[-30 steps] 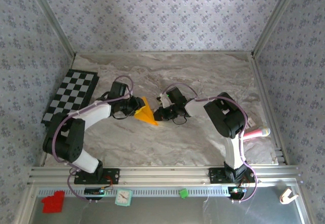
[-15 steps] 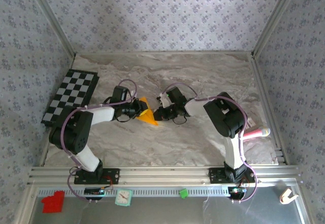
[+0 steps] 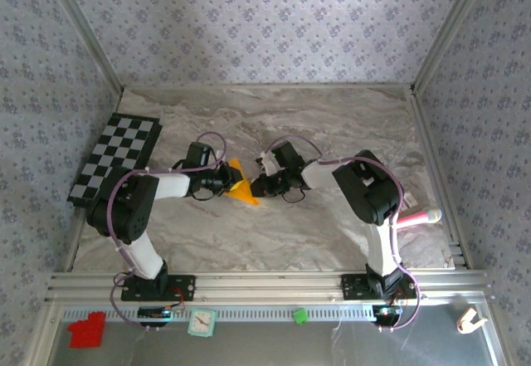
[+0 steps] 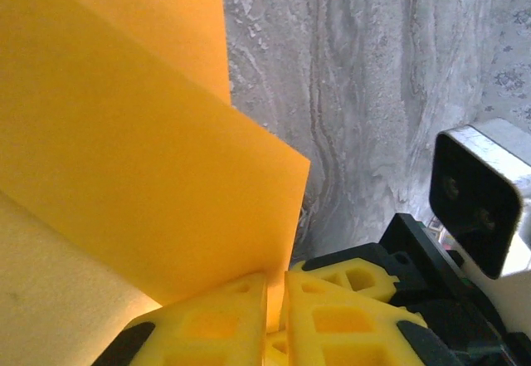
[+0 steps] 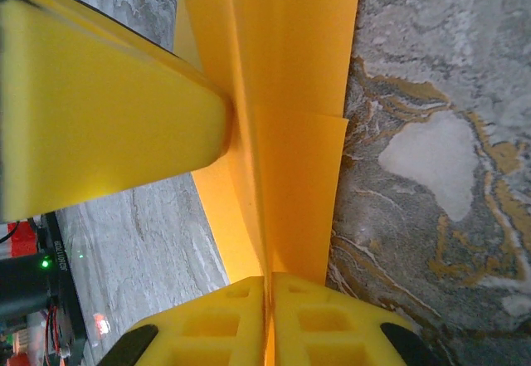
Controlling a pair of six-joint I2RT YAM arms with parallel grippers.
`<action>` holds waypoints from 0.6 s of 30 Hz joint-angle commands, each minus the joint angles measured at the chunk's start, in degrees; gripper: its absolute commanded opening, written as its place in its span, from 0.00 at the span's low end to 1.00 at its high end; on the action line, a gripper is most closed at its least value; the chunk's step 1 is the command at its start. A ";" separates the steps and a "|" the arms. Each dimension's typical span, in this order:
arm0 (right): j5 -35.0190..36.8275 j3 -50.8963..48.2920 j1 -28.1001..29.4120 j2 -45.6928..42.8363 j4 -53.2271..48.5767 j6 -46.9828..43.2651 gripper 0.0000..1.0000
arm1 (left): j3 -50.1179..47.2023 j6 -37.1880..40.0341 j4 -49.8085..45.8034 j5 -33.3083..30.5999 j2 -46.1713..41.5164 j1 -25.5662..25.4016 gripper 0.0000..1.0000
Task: Fold a paper plane with a square sheet of paper (pick it up from the middle)
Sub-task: Fourth fold the wing at the center of the table.
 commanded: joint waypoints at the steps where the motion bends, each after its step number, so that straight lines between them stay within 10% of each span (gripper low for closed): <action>1: 1.31 -0.19 0.06 2.66 -3.91 0.53 0.11 | 0.03 0.18 -0.83 -0.87 0.74 0.03 0.14; 18: -0.90 -0.59 -0.10 -1.33 -5.20 2.20 0.15 | 0.89 0.79 -1.81 -0.12 1.02 -0.02 0.13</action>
